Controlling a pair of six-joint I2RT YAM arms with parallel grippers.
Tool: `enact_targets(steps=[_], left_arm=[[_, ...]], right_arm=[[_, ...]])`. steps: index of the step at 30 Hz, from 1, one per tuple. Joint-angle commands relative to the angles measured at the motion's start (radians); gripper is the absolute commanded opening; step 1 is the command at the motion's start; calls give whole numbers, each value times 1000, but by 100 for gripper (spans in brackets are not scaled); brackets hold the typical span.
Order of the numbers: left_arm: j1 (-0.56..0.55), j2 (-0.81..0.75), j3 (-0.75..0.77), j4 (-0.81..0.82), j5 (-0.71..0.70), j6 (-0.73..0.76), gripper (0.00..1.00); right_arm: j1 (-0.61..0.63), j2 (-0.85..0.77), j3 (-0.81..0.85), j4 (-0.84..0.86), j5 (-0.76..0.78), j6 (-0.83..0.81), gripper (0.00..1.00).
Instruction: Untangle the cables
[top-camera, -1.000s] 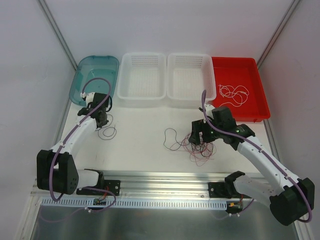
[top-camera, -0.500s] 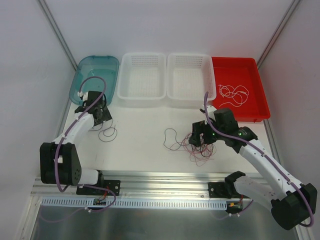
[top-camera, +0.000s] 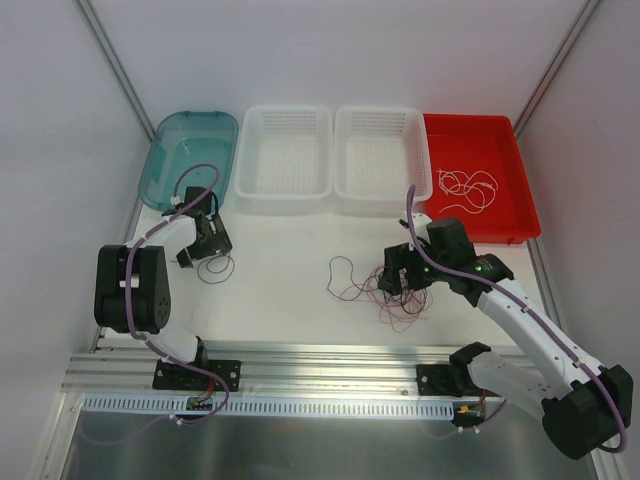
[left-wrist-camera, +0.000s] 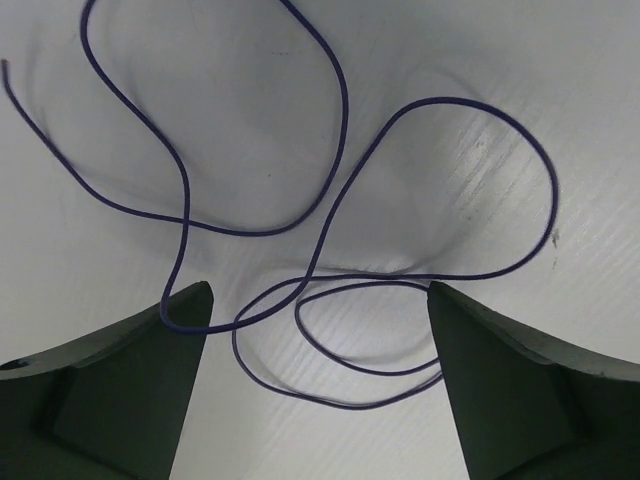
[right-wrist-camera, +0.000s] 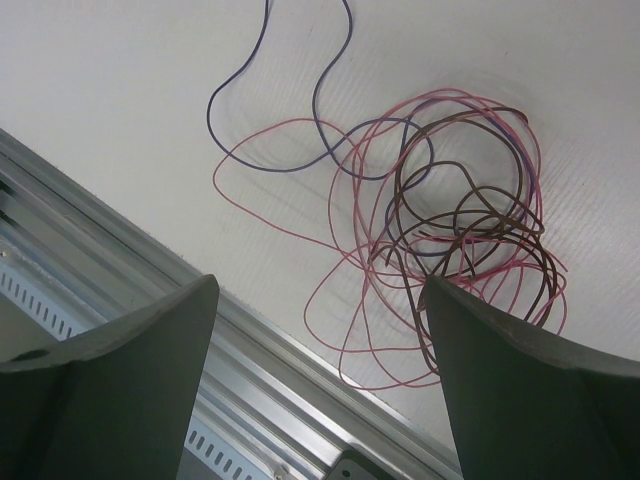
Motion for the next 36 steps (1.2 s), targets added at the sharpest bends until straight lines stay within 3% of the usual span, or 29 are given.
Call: enact_targets(steps=[1,4,7,8,10,11,15,21,27,31,36], left_arm=[[6,17,5,7,75,-21,87],[8,20,-8,7,122,-50,81],[8,24,-36,9,148,-76,65],[8,25,-44,7,153,-85,53],[8,27,-59,7,168,-93,42],[6,25,-65,7,171,-100,29],[6,5,-90,7,190,-117,0],[-3,-120,-123,7,213,-127,0],[-14,-361,-101,-17,205,-107,0],[-15,-504,6,-60,205,-79,0],[-15,-567,183,-106,204,-18,0]], right_arm=[[5,-7,-5,19,-9,-16,88],[7,-4,-3,19,-12,-15,88],[8,-8,-5,18,-8,-15,88],[8,-10,-6,18,-6,-15,88],[8,-13,-6,16,-5,-15,88],[8,-14,-6,16,-5,-15,88],[10,-17,-8,16,-3,-13,88],[11,-17,-6,18,0,-15,88],[13,-19,-5,16,1,-15,88],[11,-17,-2,16,4,-15,88],[13,-16,0,15,8,-15,88]])
